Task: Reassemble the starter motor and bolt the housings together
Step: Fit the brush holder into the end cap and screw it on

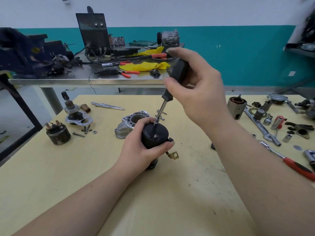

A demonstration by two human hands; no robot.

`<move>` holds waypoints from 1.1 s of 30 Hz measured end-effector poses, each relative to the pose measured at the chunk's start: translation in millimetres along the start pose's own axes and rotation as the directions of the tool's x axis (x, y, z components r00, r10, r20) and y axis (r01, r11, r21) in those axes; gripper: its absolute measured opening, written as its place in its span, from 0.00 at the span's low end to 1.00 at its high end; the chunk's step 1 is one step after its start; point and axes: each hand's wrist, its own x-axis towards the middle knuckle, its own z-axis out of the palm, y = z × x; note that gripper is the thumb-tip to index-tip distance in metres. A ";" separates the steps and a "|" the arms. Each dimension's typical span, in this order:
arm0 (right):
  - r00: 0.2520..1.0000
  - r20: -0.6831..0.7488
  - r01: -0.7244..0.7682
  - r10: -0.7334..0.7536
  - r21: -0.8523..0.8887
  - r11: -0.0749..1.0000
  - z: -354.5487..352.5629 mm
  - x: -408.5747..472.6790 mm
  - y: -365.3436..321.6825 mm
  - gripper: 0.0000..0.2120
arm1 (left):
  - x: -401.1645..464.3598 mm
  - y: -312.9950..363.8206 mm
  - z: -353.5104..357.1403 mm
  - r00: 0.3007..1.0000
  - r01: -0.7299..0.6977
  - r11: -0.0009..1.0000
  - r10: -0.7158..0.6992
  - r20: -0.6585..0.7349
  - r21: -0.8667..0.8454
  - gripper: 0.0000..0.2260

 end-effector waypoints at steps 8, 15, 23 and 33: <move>0.996 0.042 -0.089 0.084 0.146 0.985 -8.8 4.6 -1.9 0.24 | -0.5 0.5 -1.0 1.000 -0.008 1.000 0.008 0.006 0.012 0.28; 0.975 0.213 -0.117 0.054 0.292 0.949 -9.1 5.4 -1.0 0.27 | -0.6 -0.2 -1.8 1.000 -0.018 1.000 0.018 0.013 0.010 0.27; 0.991 -0.130 -0.015 0.007 -0.060 0.998 4.3 -1.7 -0.9 0.15 | -0.2 1.1 -0.3 1.000 -0.024 1.000 0.024 -0.005 0.014 0.27; 0.977 -0.187 -0.101 0.101 0.011 0.995 1.9 0.0 2.9 0.19 | -0.9 0.3 -1.7 1.000 -0.015 1.000 0.015 0.010 0.011 0.27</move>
